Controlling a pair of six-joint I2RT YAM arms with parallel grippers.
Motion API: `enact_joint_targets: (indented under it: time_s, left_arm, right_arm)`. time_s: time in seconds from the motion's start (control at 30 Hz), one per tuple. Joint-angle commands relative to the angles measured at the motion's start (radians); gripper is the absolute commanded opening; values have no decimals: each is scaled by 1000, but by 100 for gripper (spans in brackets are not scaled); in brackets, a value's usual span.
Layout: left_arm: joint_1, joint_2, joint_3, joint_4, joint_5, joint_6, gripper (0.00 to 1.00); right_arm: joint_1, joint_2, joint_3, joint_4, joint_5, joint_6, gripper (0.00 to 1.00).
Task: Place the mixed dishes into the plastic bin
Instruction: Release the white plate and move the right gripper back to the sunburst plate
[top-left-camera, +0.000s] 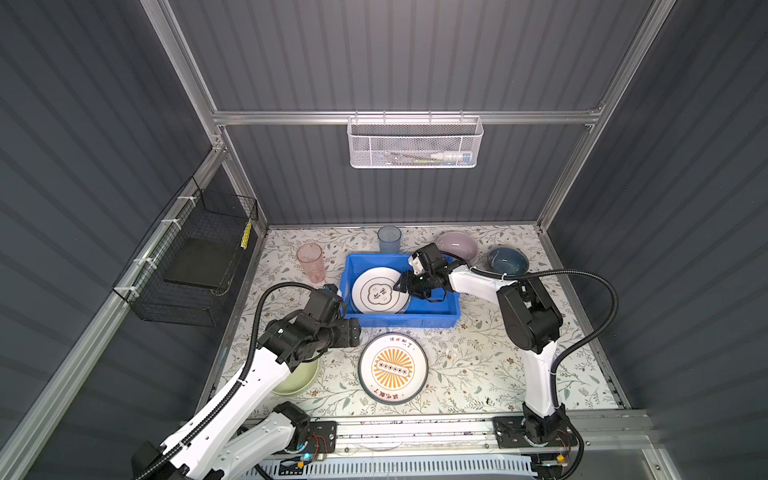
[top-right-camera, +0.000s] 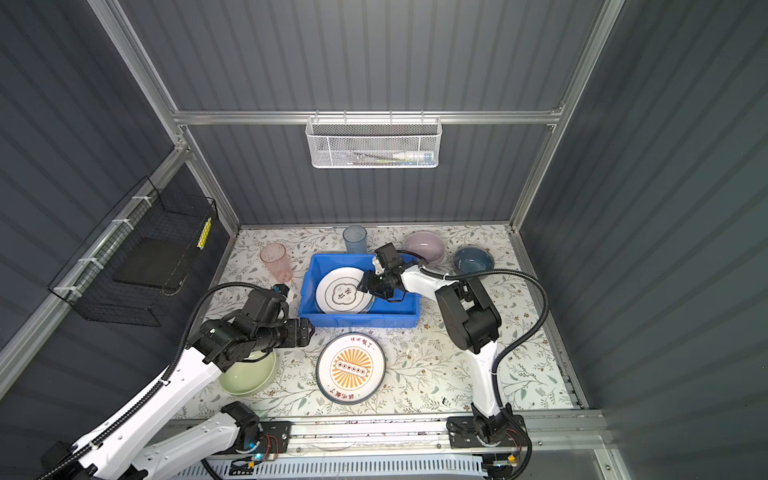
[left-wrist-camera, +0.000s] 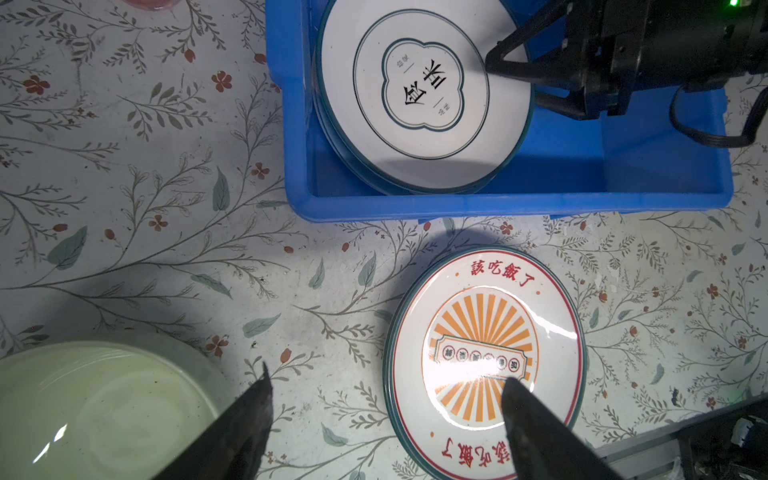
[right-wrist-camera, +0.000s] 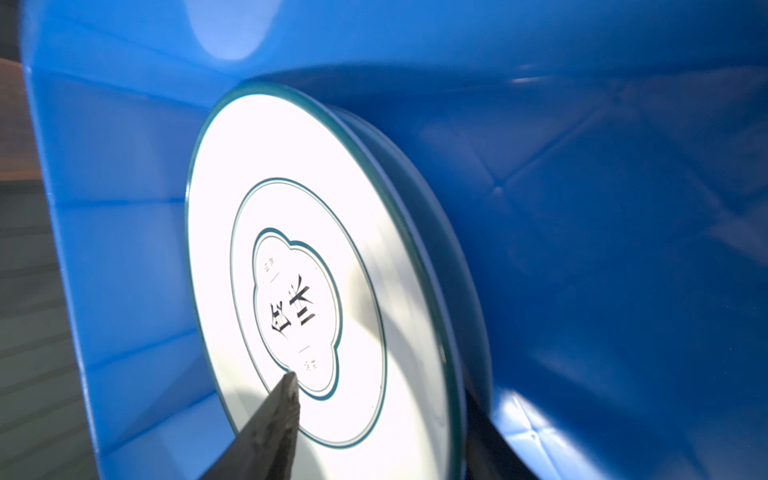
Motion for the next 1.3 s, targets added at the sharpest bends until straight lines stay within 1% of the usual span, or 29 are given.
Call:
enact_joint_targets:
  time_s: [0.0,0.03,0.2,0.33,0.43,0.57,0.67,0.77,0.93,1.0,1.13,1.27]
  left_arm:
    - [-3,-19,-15,-29,-13,-19,87]
    - [-3,-22,-12,-35,-14,-20,87]
    - [-3,-55,-33,-52,-12,-41,88]
    - [-3,-67,-44,-56,-14,-44,89]
    - [-3,-62,-46,-48,-8,-44,89]
    - [-2,-34,-43,-30,19,-35,89]
    - [-3,-2,-41,-21,44,-26,89]
    - [-3,16,-40,-14,64,-18,89]
    - [-3,19,-64,6,70,-19,86]
    - [-3,26,-76,13,84,-21,84]
    - [-3,46,-99,36,134,-31,80]
    - [-3,70,-125,58,171,-40,74]
  right_arm:
    - [10,-35,46,-94,38,-47,58]
    - [12,-36,52,-107,77,-54,59]
    - [18,-57,59,-151,128,-70,61]
    - [30,-106,65,-247,263,-105,64]
    - [32,-159,57,-286,315,-134,66]
    - [33,-233,55,-342,345,-179,68]
    - [33,-304,27,-366,334,-203,69]
    - [34,-393,-40,-364,302,-214,70]
    - [33,-577,-227,-345,268,-209,68]
    - [39,-649,-296,-344,264,-188,66]
    - [66,-799,-440,-330,294,-136,64]
    - [99,-913,-557,-324,296,-79,63]
